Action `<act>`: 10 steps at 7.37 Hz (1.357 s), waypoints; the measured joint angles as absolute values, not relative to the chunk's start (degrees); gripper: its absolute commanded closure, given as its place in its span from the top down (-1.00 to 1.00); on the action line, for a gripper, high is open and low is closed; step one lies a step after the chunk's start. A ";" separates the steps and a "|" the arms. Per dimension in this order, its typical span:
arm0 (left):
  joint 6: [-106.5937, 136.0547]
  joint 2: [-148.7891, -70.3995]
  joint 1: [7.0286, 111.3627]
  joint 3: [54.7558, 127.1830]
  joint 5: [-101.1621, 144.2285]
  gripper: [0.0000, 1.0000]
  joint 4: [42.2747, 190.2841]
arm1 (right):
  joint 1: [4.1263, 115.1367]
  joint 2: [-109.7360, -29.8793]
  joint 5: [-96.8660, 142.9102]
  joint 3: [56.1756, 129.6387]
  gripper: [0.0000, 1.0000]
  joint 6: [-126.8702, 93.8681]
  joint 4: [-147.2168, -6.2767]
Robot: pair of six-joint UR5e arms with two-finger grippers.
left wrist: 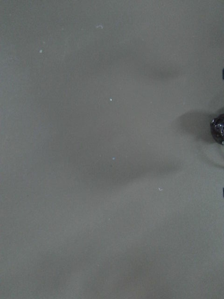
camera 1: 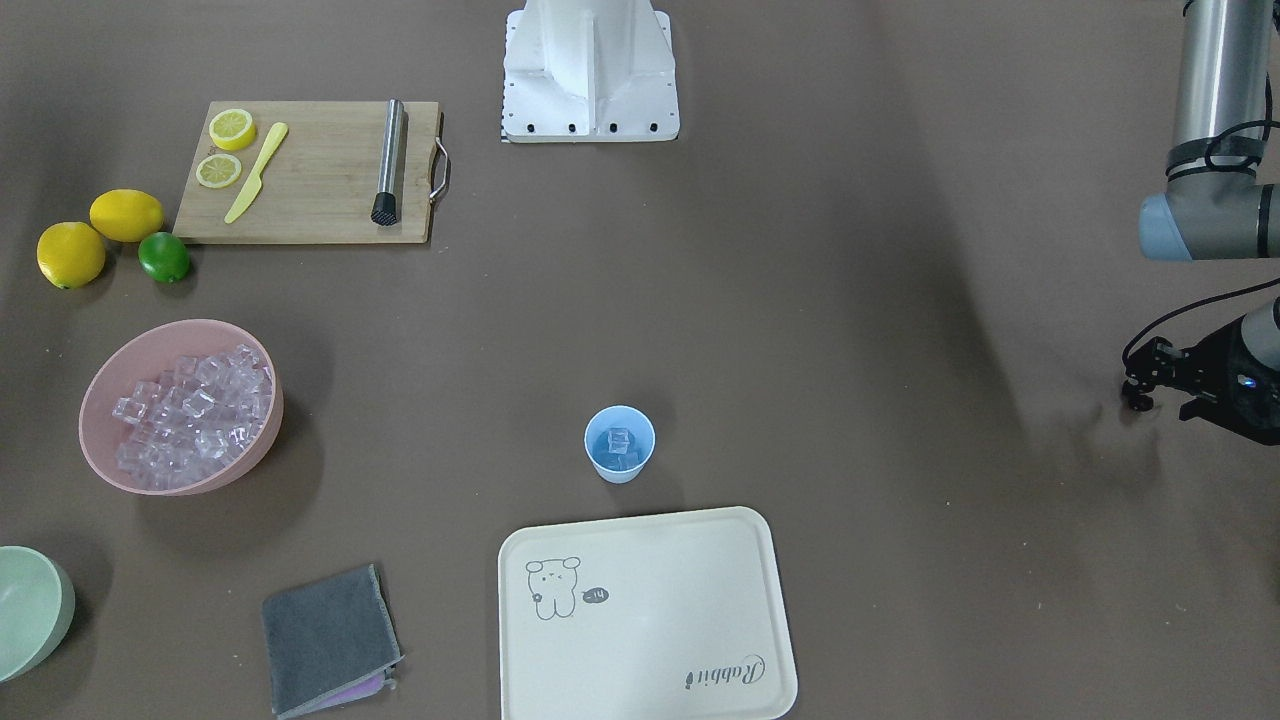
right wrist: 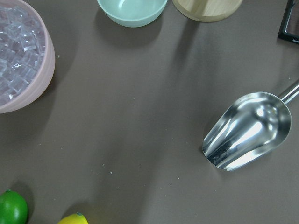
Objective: Put ice and cherries in cup
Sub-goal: 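Lower the left gripper onto the dark cherries, then close the left gripper on the cherries and lift them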
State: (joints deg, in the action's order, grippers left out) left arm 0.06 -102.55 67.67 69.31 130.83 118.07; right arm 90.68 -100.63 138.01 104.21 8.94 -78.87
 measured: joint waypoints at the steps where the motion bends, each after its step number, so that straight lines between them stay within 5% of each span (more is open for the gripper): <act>1: 0.08 -102.58 67.63 69.12 130.80 -0.30 118.13 | 90.54 -100.23 136.68 104.03 0.98 8.91 -80.48; 10: 6.65 -106.26 67.72 72.57 131.07 -0.39 114.33 | 90.36 -99.16 134.65 104.10 0.98 8.88 -83.37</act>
State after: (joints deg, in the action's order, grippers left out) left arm 6.65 -106.26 67.72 72.57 131.07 114.33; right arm 90.36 -99.16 134.65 104.10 8.88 -83.37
